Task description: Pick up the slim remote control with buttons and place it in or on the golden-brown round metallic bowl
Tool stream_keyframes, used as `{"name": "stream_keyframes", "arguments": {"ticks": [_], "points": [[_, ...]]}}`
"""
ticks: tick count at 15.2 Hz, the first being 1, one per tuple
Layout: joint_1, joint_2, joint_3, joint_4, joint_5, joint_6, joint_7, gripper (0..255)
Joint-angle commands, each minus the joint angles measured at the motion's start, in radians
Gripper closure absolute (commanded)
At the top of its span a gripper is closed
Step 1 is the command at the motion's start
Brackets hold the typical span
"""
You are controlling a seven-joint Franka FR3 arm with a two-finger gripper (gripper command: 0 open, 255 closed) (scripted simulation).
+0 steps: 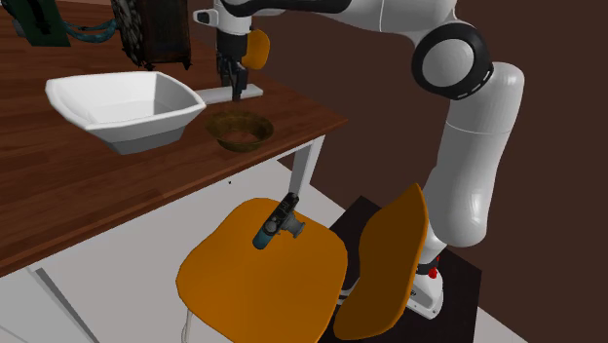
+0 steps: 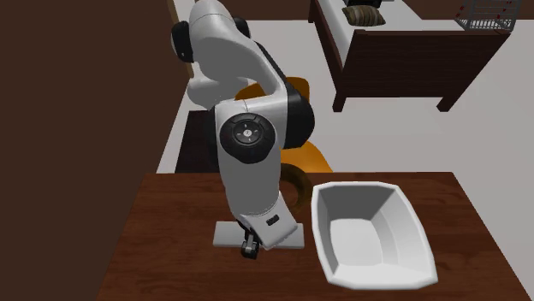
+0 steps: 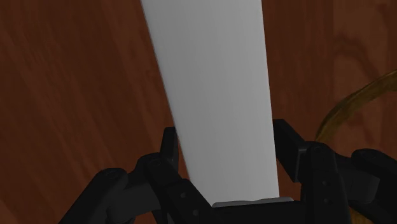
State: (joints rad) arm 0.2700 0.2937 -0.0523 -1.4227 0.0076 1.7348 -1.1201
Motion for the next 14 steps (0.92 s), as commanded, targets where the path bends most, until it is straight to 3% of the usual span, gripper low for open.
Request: {"name": "stream_keyframes", "arguments": {"ticks": [1, 11, 12, 14], "points": [[-0.001, 0.005, -0.001, 0.037, 0.000, -0.032, -0.001, 255], [-0.004, 0.044, -0.001, 0.230, 0.002, -0.187, -0.003, 255], [-0.004, 0.044, -0.001, 0.233, 0.002, -0.188, -0.003, 255], [0.019, -0.039, 0.008, 0.113, -0.005, -0.152, 0.028, 255]]}}
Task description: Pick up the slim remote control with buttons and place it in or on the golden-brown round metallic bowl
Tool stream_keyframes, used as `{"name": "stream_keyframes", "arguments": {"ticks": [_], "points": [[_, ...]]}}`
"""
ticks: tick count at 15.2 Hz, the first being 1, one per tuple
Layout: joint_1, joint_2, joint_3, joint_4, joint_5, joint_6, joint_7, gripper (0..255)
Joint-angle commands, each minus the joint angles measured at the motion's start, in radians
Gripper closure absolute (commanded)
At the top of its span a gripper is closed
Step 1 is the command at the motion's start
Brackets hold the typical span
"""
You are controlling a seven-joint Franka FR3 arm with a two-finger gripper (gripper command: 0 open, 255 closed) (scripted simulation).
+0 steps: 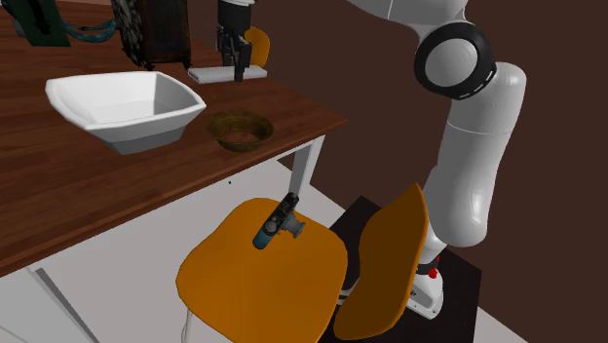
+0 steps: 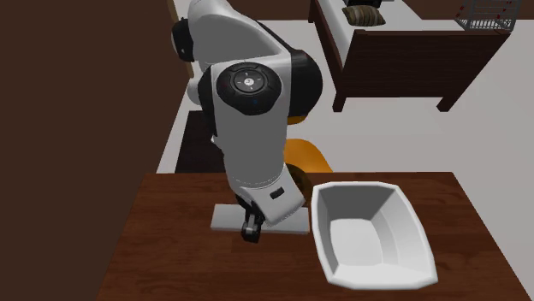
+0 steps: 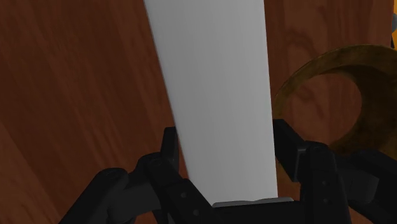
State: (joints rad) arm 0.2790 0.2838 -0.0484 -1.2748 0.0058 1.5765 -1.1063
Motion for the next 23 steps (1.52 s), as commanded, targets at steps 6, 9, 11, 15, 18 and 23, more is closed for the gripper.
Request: {"name": "stream_keyframes", "arguments": {"ticks": [6, 9, 11, 15, 18, 23], "points": [[0.071, -0.232, 0.044, -0.305, -0.016, 0.072, 0.114, 255], [0.103, -0.333, 0.076, -0.426, -0.016, 0.092, 0.178, 255], [0.103, -0.337, 0.076, -0.458, -0.015, 0.120, 0.178, 255], [0.102, -0.342, 0.076, -0.518, -0.015, 0.174, 0.178, 255], [0.102, -0.343, 0.076, -0.559, -0.015, 0.215, 0.179, 255], [0.103, -0.342, 0.076, -0.617, -0.016, 0.274, 0.179, 255]]}}
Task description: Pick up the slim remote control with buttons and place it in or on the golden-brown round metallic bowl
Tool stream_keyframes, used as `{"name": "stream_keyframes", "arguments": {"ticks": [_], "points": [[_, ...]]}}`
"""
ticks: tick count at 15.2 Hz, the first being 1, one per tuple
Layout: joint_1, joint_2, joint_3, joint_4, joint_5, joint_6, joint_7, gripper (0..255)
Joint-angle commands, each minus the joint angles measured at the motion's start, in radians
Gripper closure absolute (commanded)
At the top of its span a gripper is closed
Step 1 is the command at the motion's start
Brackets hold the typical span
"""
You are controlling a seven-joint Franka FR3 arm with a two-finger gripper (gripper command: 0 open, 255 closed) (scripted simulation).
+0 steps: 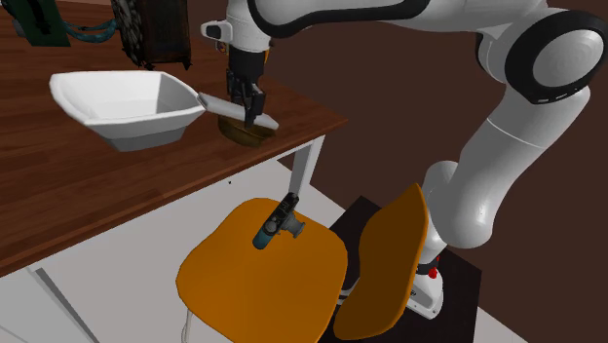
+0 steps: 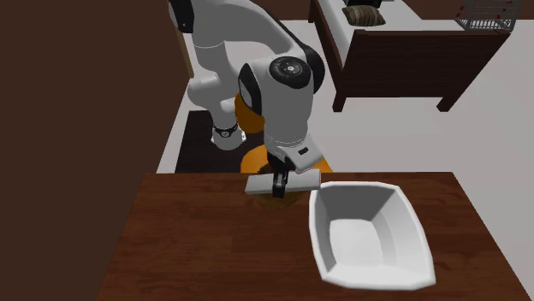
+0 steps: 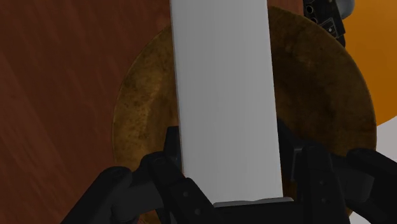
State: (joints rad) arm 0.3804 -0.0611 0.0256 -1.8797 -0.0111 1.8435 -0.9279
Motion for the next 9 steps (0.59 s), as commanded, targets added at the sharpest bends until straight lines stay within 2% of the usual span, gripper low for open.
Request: {"name": "stream_keyframes", "arguments": {"ticks": [1, 7, 8, 9], "points": [[0.002, 0.003, 0.002, -0.012, 0.001, 0.007, 0.001, 255], [0.002, 0.003, 0.001, -0.012, 0.001, 0.007, 0.001, 255], [0.003, 0.004, 0.002, -0.009, 0.001, 0.005, 0.002, 0], [0.003, 0.004, 0.002, -0.007, 0.001, 0.003, 0.003, 0]]}}
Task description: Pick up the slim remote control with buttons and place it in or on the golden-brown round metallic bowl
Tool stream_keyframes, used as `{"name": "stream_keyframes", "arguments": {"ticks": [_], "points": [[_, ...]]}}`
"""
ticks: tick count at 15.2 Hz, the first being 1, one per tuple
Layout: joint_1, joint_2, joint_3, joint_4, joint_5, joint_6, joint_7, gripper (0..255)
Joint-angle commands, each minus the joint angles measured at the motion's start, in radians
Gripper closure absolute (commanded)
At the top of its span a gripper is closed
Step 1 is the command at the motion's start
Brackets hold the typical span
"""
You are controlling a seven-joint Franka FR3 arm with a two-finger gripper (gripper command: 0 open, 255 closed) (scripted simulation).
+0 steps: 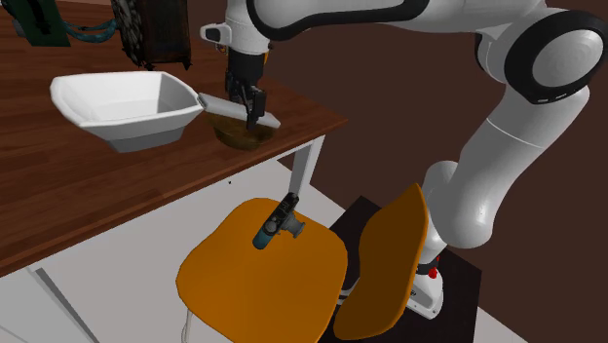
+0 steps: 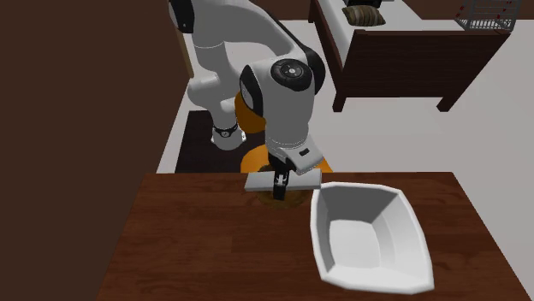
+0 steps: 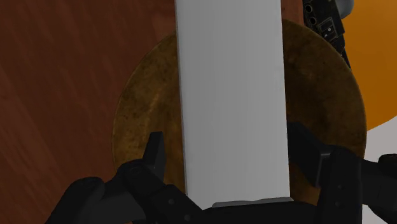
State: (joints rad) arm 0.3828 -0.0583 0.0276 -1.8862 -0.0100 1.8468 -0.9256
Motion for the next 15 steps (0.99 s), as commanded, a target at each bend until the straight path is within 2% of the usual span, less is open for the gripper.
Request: {"name": "stream_keyframes", "arguments": {"ticks": [1, 4, 8, 15], "points": [[0.000, 0.002, 0.000, 0.000, 0.000, -0.001, 0.000, 0], [-0.001, 0.000, -0.001, -0.006, 0.000, 0.004, -0.002, 0], [0.000, 0.000, 0.000, 0.121, 0.000, -0.123, -0.002, 0], [0.000, 0.000, 0.000, 0.121, 0.000, -0.123, -0.002, 0]]}}
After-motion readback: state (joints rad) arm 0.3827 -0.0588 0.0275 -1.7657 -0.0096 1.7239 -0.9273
